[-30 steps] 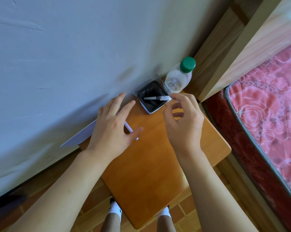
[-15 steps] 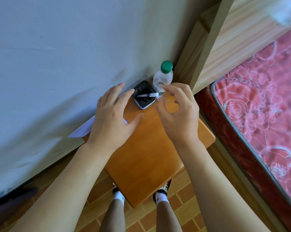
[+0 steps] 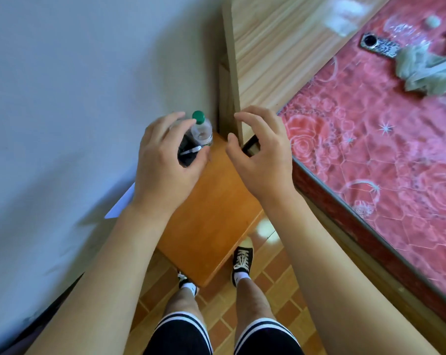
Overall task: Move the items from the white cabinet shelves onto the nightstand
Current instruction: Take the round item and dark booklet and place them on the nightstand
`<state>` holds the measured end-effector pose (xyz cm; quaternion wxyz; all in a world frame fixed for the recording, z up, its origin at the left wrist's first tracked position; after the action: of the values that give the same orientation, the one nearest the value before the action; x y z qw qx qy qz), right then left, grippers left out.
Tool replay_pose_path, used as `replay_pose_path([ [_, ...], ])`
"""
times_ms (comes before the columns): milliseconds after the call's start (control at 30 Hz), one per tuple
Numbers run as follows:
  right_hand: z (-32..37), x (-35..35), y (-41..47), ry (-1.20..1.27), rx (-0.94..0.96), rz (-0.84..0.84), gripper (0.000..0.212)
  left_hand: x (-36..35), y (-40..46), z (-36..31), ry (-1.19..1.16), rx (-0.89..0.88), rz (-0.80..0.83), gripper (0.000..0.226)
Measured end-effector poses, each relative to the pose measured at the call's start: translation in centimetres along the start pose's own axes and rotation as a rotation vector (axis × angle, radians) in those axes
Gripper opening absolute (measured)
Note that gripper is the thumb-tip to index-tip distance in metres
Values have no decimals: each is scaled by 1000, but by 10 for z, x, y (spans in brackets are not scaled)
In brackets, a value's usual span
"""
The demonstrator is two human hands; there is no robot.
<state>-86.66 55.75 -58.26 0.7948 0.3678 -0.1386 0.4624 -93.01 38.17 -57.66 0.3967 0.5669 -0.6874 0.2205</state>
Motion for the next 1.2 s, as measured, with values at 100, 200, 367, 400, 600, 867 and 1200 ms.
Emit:
replay_pose_path([
  [100, 12, 36, 7, -34, -14, -45, 30, 12, 4, -33, -32, -52, 31, 45],
  [200, 25, 68, 10, -84, -51, -89, 32, 26, 7, -66, -69, -113, 57, 44],
  [367, 69, 130, 19, -178, -72, -190, 36, 74, 17, -118, -103, -234, 91, 45],
  [400, 81, 144, 21, -201, -65, -214, 37, 86, 20, -129, -113, -261, 93, 46],
  [600, 143, 222, 32, -332, -34, -361, 38, 146, 37, -198, -186, -466, 87, 47],
  [867, 237, 324, 23, -563, -2, -554, 37, 205, 19, -298, -323, -726, 113, 48],
  [1200, 337, 453, -5, -792, 70, -768, 40, 285, -22, -429, -485, -1002, 12, 52],
])
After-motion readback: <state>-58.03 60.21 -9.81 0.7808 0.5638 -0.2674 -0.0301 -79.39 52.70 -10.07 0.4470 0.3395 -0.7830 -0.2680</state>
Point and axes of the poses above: each hand's wrist, its own y-axis towards the middle knuckle, its own x-axis out of the back of the hand, z = x × y, the point moved 4 cm from there along y, towards the middle knuckle, and after that the axes turned 12 degrees about x, right-handed, at the moved point
